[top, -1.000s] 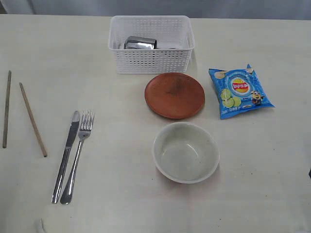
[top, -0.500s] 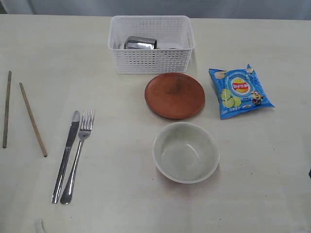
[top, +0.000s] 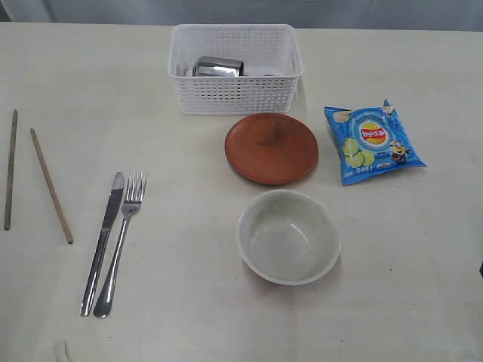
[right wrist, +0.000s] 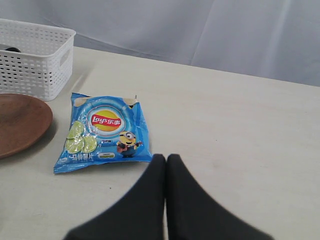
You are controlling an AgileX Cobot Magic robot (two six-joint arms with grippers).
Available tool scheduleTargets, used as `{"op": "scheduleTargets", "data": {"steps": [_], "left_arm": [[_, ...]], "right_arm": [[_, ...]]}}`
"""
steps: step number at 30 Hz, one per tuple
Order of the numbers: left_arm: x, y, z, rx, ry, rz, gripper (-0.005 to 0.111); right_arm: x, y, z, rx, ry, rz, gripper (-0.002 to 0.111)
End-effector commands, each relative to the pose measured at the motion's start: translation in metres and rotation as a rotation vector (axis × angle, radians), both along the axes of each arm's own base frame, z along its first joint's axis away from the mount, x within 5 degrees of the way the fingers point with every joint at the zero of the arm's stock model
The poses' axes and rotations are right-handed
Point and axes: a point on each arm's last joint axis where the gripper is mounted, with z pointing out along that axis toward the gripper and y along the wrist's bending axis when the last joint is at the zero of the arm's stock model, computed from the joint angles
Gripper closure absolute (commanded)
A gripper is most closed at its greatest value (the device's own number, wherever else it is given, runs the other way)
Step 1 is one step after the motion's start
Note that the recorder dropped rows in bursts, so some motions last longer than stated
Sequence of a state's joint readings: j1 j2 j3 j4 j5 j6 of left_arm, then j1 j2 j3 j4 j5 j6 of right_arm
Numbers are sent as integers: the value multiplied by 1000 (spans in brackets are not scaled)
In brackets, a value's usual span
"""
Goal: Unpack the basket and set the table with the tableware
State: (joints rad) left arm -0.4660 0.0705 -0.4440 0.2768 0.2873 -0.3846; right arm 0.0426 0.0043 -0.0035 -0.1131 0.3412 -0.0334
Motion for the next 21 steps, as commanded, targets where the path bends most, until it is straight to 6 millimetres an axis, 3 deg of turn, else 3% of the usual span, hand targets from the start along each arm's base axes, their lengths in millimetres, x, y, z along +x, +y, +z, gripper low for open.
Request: {"op": "scheduleTargets", "data": {"steps": [1,11,21], "left_arm": [[3,-1,-10,38,18,7,107],[11,-5,-32,147,59,107,107],[18,-2,-78,167,128,228,107]], "right_arm": [[0,0,-1,-5,-4,-1,109],[0,0,-1,-5,-4,-1,109],[0,0,-1,-5,-1,-1,109]]}}
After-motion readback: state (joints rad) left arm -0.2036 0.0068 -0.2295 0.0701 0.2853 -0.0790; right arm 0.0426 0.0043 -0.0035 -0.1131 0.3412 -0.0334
